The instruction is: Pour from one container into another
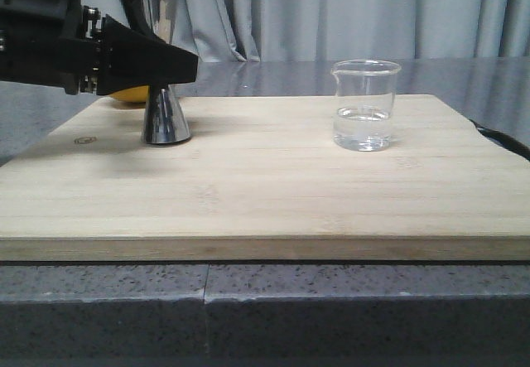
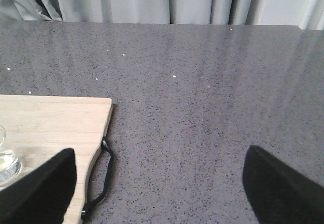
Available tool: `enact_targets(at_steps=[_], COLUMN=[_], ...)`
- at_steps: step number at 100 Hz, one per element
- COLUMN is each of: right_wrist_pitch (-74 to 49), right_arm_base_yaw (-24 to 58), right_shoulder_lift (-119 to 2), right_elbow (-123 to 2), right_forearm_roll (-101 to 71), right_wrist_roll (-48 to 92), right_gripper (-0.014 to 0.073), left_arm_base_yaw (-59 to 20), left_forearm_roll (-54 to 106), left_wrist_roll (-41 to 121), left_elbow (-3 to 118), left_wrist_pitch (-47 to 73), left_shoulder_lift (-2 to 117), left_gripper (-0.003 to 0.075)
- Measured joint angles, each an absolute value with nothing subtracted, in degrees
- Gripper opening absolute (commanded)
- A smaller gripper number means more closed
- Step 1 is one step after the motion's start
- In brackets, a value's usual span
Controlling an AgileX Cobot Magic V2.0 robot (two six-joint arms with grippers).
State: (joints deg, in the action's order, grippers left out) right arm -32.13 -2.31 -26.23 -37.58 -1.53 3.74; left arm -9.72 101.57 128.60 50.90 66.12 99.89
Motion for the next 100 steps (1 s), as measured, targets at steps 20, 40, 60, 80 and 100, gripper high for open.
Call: enact_targets(at_steps=[20,40,60,80,100], right_wrist_pitch=[-32.1,-32.1,-32.1,-32.1,-32.4], right_arm_base_yaw=[-2.3,-2.3,-2.3,-2.3,-2.3], right_shoulder_lift=[-26.2,-26.2,-26.2,-27.9,-31.6], right_elbow=[-37.6,-37.6,-37.6,-37.6,-37.6], right_forearm_roll=[-1.5,-1.5,-1.9,-6.7,-15.6], right_wrist_roll=[3.7,3.7,3.8,9.5,19.5], right_gripper=[0.0606,0.0606,0.0606,0.0606,0.0606], left_arm_base_yaw=[-9.7,-9.7,-11.1,-13.7,-16.9], left_forearm_roll=[101.6,101.5,101.5,101.2,101.0], left_wrist_roll=[128.5,128.5,128.5,128.5,128.5], left_elbow=[50.9,50.9,50.9,51.1,53.5], left_wrist_pitch=[66.0,66.1,66.2,66.2,66.2], left_shoulder_lift=[96.0,93.0,92.0,92.0,92.0], left_gripper=[0.0197,0.0197,0.0197,0.0197,0.0197])
